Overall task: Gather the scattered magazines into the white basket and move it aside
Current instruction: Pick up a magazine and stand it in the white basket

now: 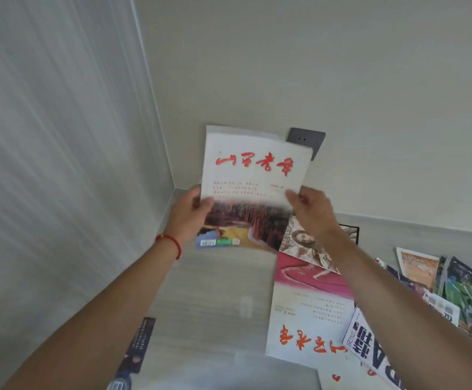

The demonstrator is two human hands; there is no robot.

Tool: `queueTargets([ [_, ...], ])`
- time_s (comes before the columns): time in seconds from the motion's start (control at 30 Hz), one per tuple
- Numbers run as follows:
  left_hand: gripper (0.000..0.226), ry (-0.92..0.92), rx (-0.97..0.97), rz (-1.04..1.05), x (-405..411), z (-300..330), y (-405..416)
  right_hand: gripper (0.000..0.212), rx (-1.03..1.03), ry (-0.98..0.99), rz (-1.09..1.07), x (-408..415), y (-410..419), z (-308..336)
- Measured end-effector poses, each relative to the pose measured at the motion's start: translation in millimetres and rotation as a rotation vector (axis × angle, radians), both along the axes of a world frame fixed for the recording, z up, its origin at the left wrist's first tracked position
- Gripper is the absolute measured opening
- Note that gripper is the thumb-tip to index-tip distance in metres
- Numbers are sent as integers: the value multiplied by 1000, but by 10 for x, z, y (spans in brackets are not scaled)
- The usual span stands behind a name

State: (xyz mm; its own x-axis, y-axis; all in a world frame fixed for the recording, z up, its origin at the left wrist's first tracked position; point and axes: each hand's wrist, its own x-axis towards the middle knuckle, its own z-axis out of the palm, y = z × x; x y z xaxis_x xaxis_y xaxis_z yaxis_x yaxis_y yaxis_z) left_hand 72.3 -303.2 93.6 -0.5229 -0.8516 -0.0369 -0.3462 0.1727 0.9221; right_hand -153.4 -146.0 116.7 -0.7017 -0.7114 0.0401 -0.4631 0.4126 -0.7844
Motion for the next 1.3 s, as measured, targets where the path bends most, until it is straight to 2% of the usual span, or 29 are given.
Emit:
queueTargets([
  [0.13, 22, -138, -314, 79, -209, 315, -445, 25, -107, 105, -54, -201, -400, 369],
  [0.27, 19, -101, -170, 165, -462, 419, -761, 31, -43, 157, -87, -263, -731, 449],
  [0.37, 35, -168, -128, 140, -602, 344, -869, 24, -33, 109, -89, -321, -880, 291],
  [0.47, 49, -217, 13, 126, -690, 147, -1003, 25, 16, 97, -114, -391, -950, 58],
  [0.6, 54, -215, 169, 124, -760, -133, -1228, 22, 99, 77, -168, -506, -1048, -208],
  [0.73, 42, -233, 196, 92, -787, -309, -1221, 17, 152, 54, -197, -622, -1133, -437],
  [0.83, 38, -222, 249, 97, -818, -361, -1218, 23, 136, 54, -181, -651, -1183, -515],
  [1.0, 45, -242, 214, 84, -890, -348, -1319, 28, 183, 38, -134, -755, -1265, -655],
  [1.17, 37, -279, 229, 69, -948, -324, -1340, 31, 214, -6, -57, -709, -1266, -581],
  [1.23, 27, -252, 273, 60, -991, -340, -1362, 42, 216, -34, 13, -664, -1246, -577],
  [1.3, 15, -224, 315, 36, -1030, -379, -1398, 65, 177, -80, 79, -613, -1216, -610],
])
